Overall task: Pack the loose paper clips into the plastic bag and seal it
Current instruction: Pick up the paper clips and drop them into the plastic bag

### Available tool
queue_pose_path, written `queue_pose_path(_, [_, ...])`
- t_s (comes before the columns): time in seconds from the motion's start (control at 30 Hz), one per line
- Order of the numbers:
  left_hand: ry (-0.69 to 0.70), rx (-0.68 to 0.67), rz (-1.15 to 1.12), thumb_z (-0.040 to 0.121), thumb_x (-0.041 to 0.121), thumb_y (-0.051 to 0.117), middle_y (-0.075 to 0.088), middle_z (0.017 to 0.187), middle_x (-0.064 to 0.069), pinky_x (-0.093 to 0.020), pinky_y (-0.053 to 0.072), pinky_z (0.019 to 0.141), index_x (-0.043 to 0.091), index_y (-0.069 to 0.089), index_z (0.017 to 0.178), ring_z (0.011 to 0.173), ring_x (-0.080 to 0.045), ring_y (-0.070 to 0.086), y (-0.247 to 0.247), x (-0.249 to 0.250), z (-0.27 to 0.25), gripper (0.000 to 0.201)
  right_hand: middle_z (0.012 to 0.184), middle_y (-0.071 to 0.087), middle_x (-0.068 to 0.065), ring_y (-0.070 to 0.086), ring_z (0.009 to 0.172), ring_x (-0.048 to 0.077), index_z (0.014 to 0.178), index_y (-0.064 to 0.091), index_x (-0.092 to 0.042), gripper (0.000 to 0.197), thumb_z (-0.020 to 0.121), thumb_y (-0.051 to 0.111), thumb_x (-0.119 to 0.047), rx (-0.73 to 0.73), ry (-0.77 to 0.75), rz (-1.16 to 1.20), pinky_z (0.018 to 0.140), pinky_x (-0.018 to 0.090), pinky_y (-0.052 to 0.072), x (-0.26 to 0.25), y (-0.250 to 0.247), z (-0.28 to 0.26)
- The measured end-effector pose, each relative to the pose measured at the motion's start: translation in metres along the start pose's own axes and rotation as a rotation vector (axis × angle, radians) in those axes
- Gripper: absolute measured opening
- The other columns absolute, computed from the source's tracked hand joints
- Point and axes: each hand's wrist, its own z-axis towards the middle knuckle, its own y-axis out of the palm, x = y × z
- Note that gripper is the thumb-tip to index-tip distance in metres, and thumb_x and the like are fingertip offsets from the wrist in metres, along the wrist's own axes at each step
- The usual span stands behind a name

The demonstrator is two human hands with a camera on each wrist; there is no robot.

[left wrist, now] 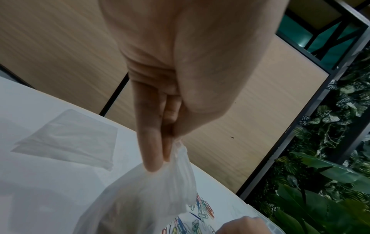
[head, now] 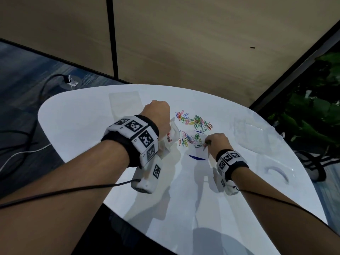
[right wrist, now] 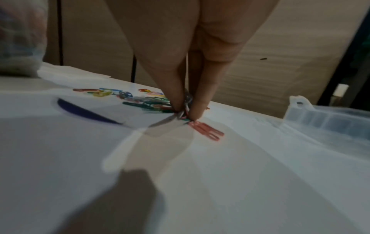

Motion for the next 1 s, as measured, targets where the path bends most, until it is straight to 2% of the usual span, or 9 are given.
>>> queue_pose_path(0.13, [-0.001,-0.008,0.018,0.095,0.01,0.058,0.072,0.107,-0.019,-0.038,0.057,0.09,0.003,0.064,0.12,0.102,-0.031,0.07,0.001,0.002,0.002,0.027,0.087,0.075,0.001,0.069,0.086,0.02,0.089,0.079,-0.014,0.011,0.082,0.071,-0.012,0.017,0.243,0.312,0.085,0.024,0.053,0.015,-0.012,-0.001])
queue_pose_path(0.23, [-0.01,-0.009,0.029,0.09,0.004,0.063,0.07,0.113,-0.017,-0.036,0.056,0.087,0.003,0.065,0.121,0.106,-0.031,0.068,0.002,0.005,0.005,0.031,0.084,0.074,0.006,0.071,0.077,0.02,0.101,0.075,-0.002,0.022,0.08,0.075,-0.004,-0.105,0.449,0.902,0.086,0.031,0.058,0.021,-0.031,-0.001])
queue_pose_path(0.33, [-0.019,-0.006,0.035,0.09,0.005,0.064,0.069,0.115,-0.017,-0.036,0.056,0.087,0.004,0.066,0.12,0.107,-0.032,0.067,0.004,0.007,0.007,0.03,0.091,0.072,0.02,0.072,0.078,0.023,0.112,0.064,0.013,0.03,0.083,0.068,0.008,-0.246,0.415,1.418,0.081,0.028,0.06,-0.004,-0.062,-0.008])
queue_pose_path(0.43, [-0.029,-0.001,0.03,0.089,0.003,0.062,0.07,0.114,-0.016,-0.036,0.058,0.087,0.004,0.067,0.118,0.104,-0.032,0.068,0.008,0.009,0.008,0.03,0.1,0.071,0.019,0.071,0.091,0.022,0.112,0.064,0.01,0.026,0.087,0.063,0.006,-0.451,0.272,1.568,0.085,0.025,0.058,-0.045,-0.091,-0.021])
queue_pose_path(0.53, [-0.037,0.004,0.027,0.088,0.001,0.06,0.072,0.109,-0.016,-0.038,0.059,0.088,0.005,0.069,0.115,0.1,-0.032,0.071,0.011,0.011,0.007,0.029,0.093,0.073,0.017,0.072,0.088,0.019,0.104,0.065,0.01,0.016,0.089,0.06,0.007,-0.571,0.217,1.574,0.08,0.02,0.058,-0.079,-0.094,-0.031])
queue_pose_path(0.73, [-0.011,0.023,0.063,0.09,0.007,0.061,0.067,0.121,-0.014,-0.034,0.055,0.09,0.006,0.069,0.117,0.109,-0.032,0.065,0.017,0.012,0.007,0.028,0.101,0.063,0.018,0.064,0.08,0.021,0.106,0.062,0.012,0.018,0.093,0.052,0.005,-0.634,0.272,1.519,0.067,0.021,0.058,-0.121,-0.071,-0.033])
queue_pose_path(0.87, [-0.012,0.018,0.061,0.09,0.006,0.061,0.067,0.12,-0.015,-0.033,0.055,0.087,0.007,0.069,0.118,0.109,-0.031,0.066,0.017,0.012,0.009,0.029,0.1,0.07,0.022,0.066,0.087,0.03,0.104,0.069,0.008,0.026,0.084,0.053,0.014,-0.431,0.17,1.234,0.087,0.036,0.058,-0.132,-0.061,-0.034])
queue_pose_path(0.93, [-0.015,0.02,0.049,0.089,0.003,0.059,0.068,0.119,-0.014,-0.033,0.056,0.086,0.007,0.07,0.116,0.107,-0.031,0.066,0.016,0.012,0.009,0.03,0.085,0.074,0.015,0.071,0.077,0.027,0.096,0.075,-0.006,0.022,0.084,0.059,0.004,-0.267,0.037,0.905,0.077,0.035,0.06,-0.132,-0.059,-0.037])
queue_pose_path(1.0, [-0.018,0.017,0.038,0.088,0.001,0.06,0.068,0.119,-0.015,-0.034,0.057,0.088,0.006,0.069,0.117,0.107,-0.031,0.066,0.016,0.011,0.009,0.031,0.066,0.067,0.0,0.064,0.063,0.016,0.073,0.073,-0.02,0.026,0.087,0.058,-0.005,-0.214,-0.115,0.631,0.061,0.022,0.051,-0.13,-0.065,-0.04])
